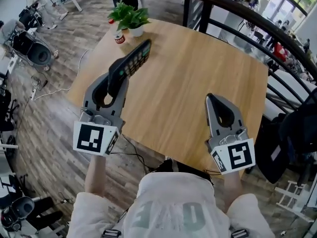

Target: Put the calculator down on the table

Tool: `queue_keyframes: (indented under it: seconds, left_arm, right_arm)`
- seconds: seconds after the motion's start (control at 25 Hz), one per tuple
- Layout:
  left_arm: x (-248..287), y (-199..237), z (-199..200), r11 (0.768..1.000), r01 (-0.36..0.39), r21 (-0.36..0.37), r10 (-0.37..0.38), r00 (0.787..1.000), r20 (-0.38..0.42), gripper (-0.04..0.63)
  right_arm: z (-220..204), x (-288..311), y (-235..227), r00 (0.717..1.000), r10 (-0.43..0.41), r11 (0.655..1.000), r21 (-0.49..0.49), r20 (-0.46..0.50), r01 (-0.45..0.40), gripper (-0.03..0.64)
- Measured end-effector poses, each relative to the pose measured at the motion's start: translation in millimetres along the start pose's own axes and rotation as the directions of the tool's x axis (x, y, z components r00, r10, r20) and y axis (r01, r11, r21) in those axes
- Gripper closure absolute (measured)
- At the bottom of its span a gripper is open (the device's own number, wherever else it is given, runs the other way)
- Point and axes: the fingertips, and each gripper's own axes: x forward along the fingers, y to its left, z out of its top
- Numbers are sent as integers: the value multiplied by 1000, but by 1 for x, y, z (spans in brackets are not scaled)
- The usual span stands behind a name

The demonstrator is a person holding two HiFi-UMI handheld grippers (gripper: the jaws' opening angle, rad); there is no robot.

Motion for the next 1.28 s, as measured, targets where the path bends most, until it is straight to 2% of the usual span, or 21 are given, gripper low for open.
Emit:
queue_keyframes:
  seconds: [0.04,0.12,0.2,0.32,0.4,0.48,0.6,0.68,0.76,0.92,1.0,1.04,1.08,1.12,1.16,1.2,1.28]
  left_arm:
    - [7,0,-6,998,51,40,-49,997,-51,476]
    - [22,-1,-18,983,161,91,-147,979,-143,476]
    - [37,-7,-30,951,273,147,-234,942,-242,476]
    - [64,-14,-55,876,431,215,-318,854,-412,476]
    - [80,-20,-78,821,531,211,-364,770,-524,476]
    - [92,-32,-102,753,634,174,-412,661,-627,476]
    - [103,-59,-142,621,779,87,-469,459,-755,476]
    - [103,-83,-168,513,858,21,-485,310,-818,476]
    - [97,-106,-194,393,918,-54,-486,157,-860,476]
    - [87,-151,-237,161,955,-248,-456,-150,-877,476]
    - [79,-170,-257,59,932,-357,-420,-301,-856,476]
    - [75,-177,-266,15,914,-406,-402,-366,-839,476]
    - [72,-184,-275,-23,893,-450,-387,-423,-819,476]
    - [69,-189,-282,-56,872,-487,-377,-470,-798,476]
    - [67,-195,-289,-83,851,-518,-369,-509,-778,476]
    - [65,-201,-294,-106,833,-543,-362,-541,-759,476]
    - [64,-210,-302,-145,804,-577,-338,-588,-735,476]
  right_arm:
    - [-6,-2,-3,1000,-2,1000,2,-16,2,597]
    - [-17,-5,-9,999,-4,1000,-1,-47,4,597]
    - [-27,-9,-14,997,-1,1000,-4,-74,0,597]
    - [-36,-11,-17,994,8,1000,-16,-105,-10,597]
    - [-40,-10,-17,992,17,999,-25,-122,-20,597]
    - [-44,-10,-19,990,20,999,-27,-140,-24,597]
    - [-51,-11,-23,985,16,1000,-24,-171,-20,597]
    - [-57,-14,-23,981,12,1000,-11,-194,-15,597]
    - [-66,-17,-22,974,15,1000,12,-228,-12,597]
    - [-88,-21,-25,958,37,998,59,-286,-21,597]
    - [-104,-24,-25,947,49,996,82,-317,-24,597]
    - [-113,-24,-24,941,55,995,98,-333,-24,597]
    - [-121,-24,-23,935,61,993,113,-348,-23,597]
    - [-128,-23,-23,930,67,992,127,-362,-22,597]
    - [-135,-23,-22,924,71,990,140,-375,-19,597]
    - [-141,-24,-22,920,74,988,153,-386,-15,597]
    - [-150,-27,-22,912,79,984,179,-402,-6,597]
